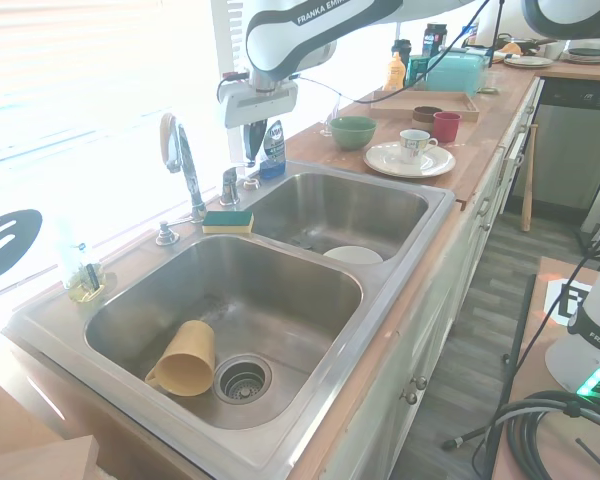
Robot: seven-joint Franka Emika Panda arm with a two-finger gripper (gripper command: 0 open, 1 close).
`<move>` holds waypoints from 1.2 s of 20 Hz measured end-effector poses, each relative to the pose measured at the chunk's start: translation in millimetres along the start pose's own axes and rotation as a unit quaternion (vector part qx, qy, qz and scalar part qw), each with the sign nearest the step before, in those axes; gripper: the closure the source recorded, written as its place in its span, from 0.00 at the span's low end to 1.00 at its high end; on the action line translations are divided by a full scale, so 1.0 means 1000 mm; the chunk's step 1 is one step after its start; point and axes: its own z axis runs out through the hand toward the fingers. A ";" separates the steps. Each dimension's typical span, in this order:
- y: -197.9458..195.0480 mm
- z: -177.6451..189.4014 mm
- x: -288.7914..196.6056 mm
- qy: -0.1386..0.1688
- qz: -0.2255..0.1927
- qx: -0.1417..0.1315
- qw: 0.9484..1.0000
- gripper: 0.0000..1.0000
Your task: Turn off the faucet
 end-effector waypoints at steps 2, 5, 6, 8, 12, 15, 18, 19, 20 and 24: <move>0.004 0.000 -0.001 -0.004 -0.001 -0.009 1.000 1.00; 0.027 0.030 -0.019 -0.030 -0.004 -0.050 0.998 1.00; 0.033 0.036 -0.026 -0.034 -0.007 -0.058 0.998 1.00; 0.046 0.033 -0.041 -0.040 -0.012 -0.065 0.997 1.00; 0.084 0.008 -0.079 -0.062 -0.020 -0.084 0.994 1.00; 0.119 0.001 -0.113 -0.083 -0.023 -0.103 0.991 1.00; 0.155 -0.005 -0.141 -0.097 -0.021 -0.112 0.989 0.00; 0.168 -0.008 -0.149 -0.100 -0.019 -0.113 0.988 0.00; 0.179 -0.012 -0.156 -0.102 -0.016 -0.112 0.988 0.00; 0.216 -0.028 -0.178 -0.101 -0.009 -0.106 0.989 0.00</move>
